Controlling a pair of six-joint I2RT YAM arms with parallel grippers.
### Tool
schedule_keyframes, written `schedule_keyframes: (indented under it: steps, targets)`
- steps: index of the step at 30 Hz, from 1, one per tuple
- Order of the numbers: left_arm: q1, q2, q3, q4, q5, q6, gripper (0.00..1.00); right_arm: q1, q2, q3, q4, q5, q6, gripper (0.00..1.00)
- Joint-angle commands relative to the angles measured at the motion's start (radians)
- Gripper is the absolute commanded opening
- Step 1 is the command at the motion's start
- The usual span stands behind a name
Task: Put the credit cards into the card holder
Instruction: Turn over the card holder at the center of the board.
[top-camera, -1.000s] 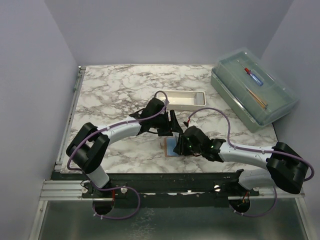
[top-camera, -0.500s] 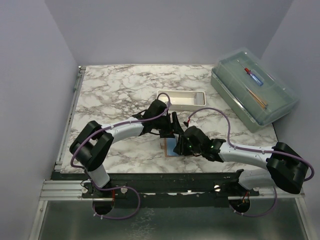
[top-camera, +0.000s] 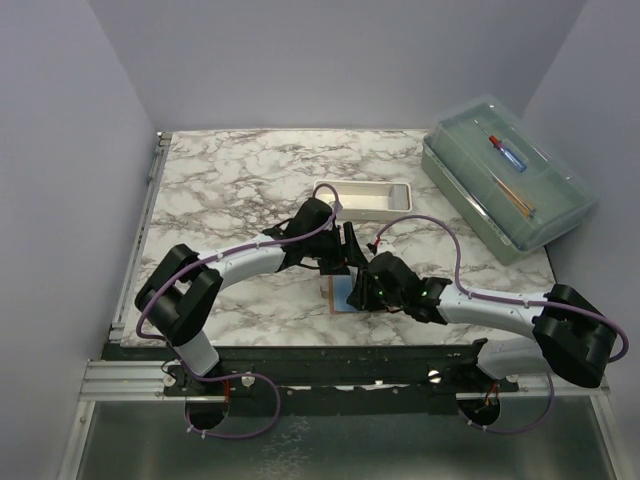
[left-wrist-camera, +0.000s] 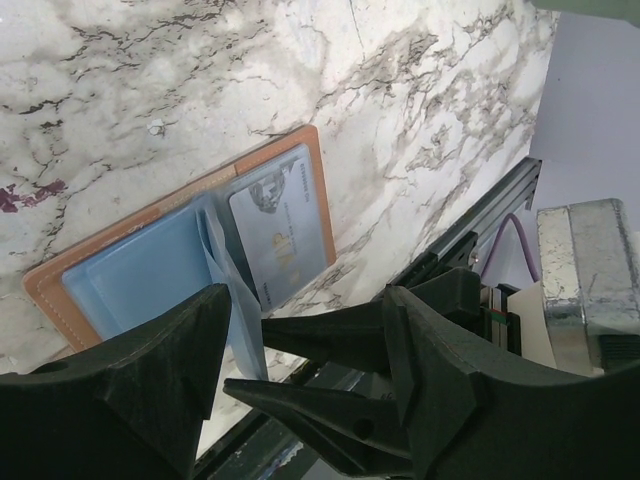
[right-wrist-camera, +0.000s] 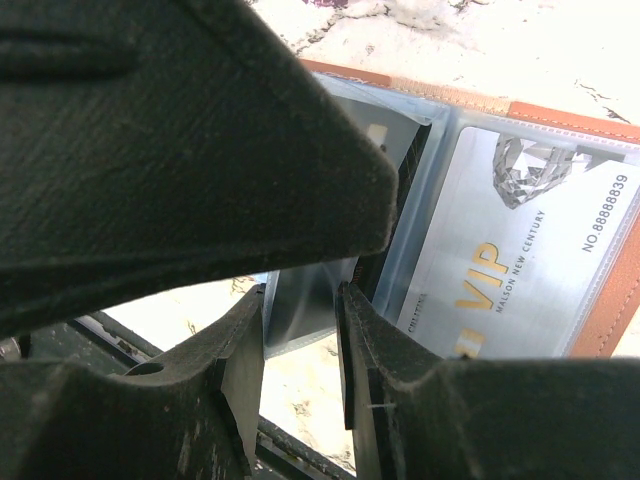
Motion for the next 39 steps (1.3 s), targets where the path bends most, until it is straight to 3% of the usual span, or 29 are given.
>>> schedule_keyframes:
  steps: [1,29,39]
  targets:
    - [-0.008,-0.035,-0.013,-0.033,-0.021,-0.015,0.68,0.002,-0.001,-0.005,-0.017,0.016,0.004,0.36]
    - [-0.014,-0.128,-0.082,-0.079,0.003,-0.001,0.69,0.002,0.001,-0.01,-0.02,0.011,0.002,0.36]
    - [-0.014,-0.071,-0.039,-0.056,0.02,0.004,0.71,0.002,0.009,0.011,-0.025,0.009,-0.006,0.36]
